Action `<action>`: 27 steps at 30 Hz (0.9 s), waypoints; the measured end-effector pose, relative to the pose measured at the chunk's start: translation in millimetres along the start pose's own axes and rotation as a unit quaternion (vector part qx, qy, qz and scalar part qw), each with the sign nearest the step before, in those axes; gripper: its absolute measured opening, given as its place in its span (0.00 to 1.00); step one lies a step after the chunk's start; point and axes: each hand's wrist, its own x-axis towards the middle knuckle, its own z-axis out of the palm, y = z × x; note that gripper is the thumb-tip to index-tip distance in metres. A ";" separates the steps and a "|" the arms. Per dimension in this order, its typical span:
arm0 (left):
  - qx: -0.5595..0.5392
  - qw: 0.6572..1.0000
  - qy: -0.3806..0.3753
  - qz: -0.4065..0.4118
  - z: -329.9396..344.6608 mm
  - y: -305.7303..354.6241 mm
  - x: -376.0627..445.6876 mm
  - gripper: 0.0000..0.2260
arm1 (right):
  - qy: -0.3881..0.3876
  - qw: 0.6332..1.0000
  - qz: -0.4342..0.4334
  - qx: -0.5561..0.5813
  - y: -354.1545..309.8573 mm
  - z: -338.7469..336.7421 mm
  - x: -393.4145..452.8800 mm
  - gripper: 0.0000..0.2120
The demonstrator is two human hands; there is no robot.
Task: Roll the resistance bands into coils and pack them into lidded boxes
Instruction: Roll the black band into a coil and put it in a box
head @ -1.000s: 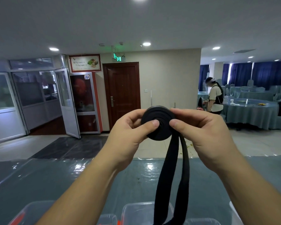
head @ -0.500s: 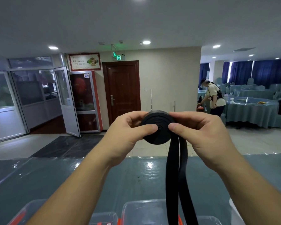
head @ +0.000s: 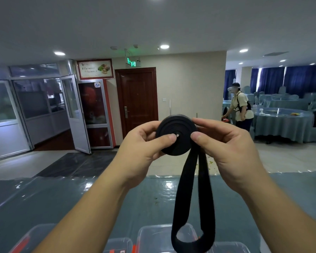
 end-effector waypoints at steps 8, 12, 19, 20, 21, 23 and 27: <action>0.075 0.997 -0.013 -0.006 -1.1 5.3 -0.6 0.12 | -0.016 0.999 0.008 -0.036 3.8 -5.9 -0.5 0.16; -0.006 1.000 0.019 -0.018 6.9 0.1 0.5 0.15 | 0.018 1.000 0.005 0.004 6.8 -4.2 1.5 0.16; 0.071 0.997 -0.006 -0.003 2.3 1.0 0.9 0.17 | 0.014 1.000 0.001 -0.010 5.1 -3.2 0.1 0.12; 0.042 0.999 0.001 -0.001 3.9 -0.9 0.6 0.18 | 0.013 1.000 0.000 -0.003 5.9 -1.9 0.1 0.12; 0.013 1.000 0.007 -0.002 5.5 -3.1 0.1 0.19 | 0.012 1.000 -0.002 0.005 6.8 -1.2 0.2 0.12; -0.021 1.000 0.006 -0.007 6.4 -6.9 -1.4 0.20 | 0.008 1.000 -0.005 0.011 6.6 -1.1 -0.4 0.14; 0.043 0.999 -0.019 -0.005 -0.4 0.1 -1.9 0.18 | -0.008 1.000 -0.002 -0.020 3.0 -2.4 -0.8 0.15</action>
